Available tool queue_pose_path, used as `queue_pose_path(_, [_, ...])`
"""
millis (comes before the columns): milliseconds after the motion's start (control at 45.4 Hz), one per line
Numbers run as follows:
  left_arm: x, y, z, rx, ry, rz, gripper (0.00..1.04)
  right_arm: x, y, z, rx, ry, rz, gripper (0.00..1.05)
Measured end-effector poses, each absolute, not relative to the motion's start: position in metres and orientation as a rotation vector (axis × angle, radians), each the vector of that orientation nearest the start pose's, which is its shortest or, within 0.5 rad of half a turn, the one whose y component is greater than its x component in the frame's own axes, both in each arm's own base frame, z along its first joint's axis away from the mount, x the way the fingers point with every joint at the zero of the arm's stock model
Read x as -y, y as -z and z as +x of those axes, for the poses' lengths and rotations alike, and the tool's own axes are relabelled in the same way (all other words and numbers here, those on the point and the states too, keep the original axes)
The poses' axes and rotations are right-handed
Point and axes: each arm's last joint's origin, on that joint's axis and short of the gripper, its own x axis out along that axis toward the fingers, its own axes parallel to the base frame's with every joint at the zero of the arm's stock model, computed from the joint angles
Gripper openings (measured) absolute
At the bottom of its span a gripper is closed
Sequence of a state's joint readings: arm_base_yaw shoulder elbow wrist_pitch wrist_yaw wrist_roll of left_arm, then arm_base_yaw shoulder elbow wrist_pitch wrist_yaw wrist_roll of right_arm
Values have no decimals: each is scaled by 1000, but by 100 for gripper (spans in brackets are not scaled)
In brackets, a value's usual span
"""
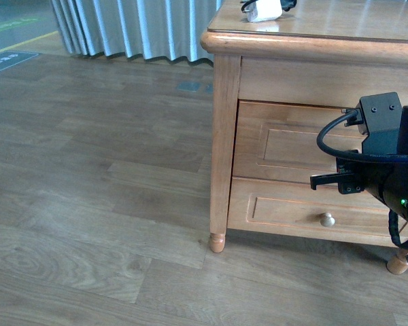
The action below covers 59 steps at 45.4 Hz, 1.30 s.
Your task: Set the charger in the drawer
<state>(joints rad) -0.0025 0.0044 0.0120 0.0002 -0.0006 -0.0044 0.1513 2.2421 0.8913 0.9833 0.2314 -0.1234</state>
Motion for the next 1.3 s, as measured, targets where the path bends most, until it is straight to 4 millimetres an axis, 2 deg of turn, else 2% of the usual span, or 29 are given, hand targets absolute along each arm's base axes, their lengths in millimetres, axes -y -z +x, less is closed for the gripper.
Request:
queue_pose_path(374, [0,-167,97,8,2,-4,99,-51,-51,381,-367,50,-190,24])
queue_pose_path(528, [0,-167,97,8,2,-4,99,-47,-53,372,-376,26,-180,24])
queue_pose_path(683, [0,-167,97,8,2,-4,99,-42,-59,338,-416,-8,-172,23])
queue_pose_path(705, [0,-167,97,8,2,-4,99,-41,-62,326,-429,-22,-169,23])
queue_pose_path(837, [0,-167,97,8,2,-4,99,-38,-67,286,-469,-60,-166,23])
queue_pose_path(1145, [0,-167,97,8,2,-4,99,-32,-78,223,-543,-129,-143,22])
queue_pose_path(1167, [0,-167,97,8,2,-4,99,-32,-79,220,-546,-132,-141,23])
queue_pose_path(1211, [0,-167,97,8,2,-4,99,-30,-82,214,-547,-131,-123,33])
queue_pose_path(1299, [0,-167,97,8,2,-4,99,-21,-107,206,-464,-94,-91,52])
